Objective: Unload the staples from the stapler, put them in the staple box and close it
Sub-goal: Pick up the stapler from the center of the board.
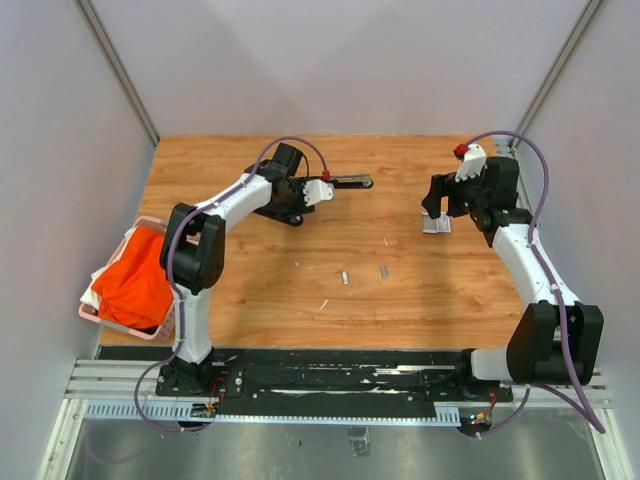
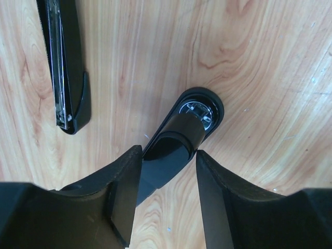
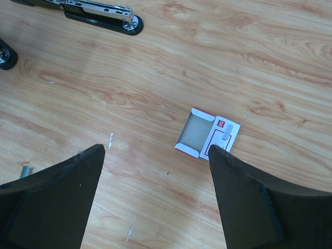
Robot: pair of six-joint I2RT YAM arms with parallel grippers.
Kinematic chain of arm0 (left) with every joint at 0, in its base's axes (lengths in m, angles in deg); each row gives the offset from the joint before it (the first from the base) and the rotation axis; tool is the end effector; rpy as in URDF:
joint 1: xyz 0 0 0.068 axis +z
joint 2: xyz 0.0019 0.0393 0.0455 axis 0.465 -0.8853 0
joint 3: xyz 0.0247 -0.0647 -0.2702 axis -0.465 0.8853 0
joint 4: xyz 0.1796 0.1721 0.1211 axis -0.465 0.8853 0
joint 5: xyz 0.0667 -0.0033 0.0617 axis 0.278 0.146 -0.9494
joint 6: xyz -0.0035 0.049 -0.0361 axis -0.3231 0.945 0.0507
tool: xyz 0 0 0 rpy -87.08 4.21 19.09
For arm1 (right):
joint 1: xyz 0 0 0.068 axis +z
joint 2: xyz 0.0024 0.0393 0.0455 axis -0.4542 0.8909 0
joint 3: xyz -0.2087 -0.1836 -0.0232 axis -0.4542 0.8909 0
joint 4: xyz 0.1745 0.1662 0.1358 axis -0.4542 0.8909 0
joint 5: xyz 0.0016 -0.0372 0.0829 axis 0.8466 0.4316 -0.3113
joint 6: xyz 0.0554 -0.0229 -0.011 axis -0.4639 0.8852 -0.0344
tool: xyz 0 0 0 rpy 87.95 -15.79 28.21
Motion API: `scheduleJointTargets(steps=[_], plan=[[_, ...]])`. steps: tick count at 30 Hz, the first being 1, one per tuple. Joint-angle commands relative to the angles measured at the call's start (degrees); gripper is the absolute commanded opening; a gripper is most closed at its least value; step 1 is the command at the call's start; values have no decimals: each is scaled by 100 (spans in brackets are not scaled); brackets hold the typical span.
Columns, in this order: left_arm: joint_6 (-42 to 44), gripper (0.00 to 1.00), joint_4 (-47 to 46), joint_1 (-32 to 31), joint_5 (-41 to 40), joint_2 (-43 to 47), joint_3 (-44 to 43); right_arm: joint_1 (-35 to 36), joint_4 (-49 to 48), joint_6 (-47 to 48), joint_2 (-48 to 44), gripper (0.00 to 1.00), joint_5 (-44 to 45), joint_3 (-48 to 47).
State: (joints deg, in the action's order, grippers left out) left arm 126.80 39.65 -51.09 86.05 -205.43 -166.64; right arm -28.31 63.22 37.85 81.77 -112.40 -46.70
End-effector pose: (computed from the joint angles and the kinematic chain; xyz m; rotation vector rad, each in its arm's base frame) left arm 0.4252 -0.1884 0.1951 1.7489 1.9459 0.0975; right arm 0.3293 0.0115 0.3038 -0.3126 1.9829 0.3752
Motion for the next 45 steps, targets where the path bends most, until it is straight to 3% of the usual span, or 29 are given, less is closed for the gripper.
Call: scheduleJointTargets(steps=[1, 5, 8, 14, 26, 29, 36, 45], plan=[[-397, 52, -78, -25, -17, 169, -165, -103, -36, 30, -8, 83, -102, 18], [49, 70, -207, -11, -164, 261, -35, -98, -34, 32, -32, 83, -102, 23], [495, 78, -234, 0, -246, 244, 109, -107, -36, 30, -27, 83, -115, 28], [950, 79, 41, 32, -85, -8, 52, -116, -35, 16, -12, 83, -141, 27], [1112, 64, 335, 4, 44, -571, -505, -125, -36, 14, 81, 83, -176, 23], [1124, 49, 425, -3, 117, -629, -598, -125, -54, 23, 108, 83, -258, 31], [854, 26, 519, -110, 254, -565, -633, -125, -212, -79, 183, 83, -585, 102], [-587, 23, 429, -663, 451, -515, -1001, -90, -514, -628, 573, 82, -1136, 35]])
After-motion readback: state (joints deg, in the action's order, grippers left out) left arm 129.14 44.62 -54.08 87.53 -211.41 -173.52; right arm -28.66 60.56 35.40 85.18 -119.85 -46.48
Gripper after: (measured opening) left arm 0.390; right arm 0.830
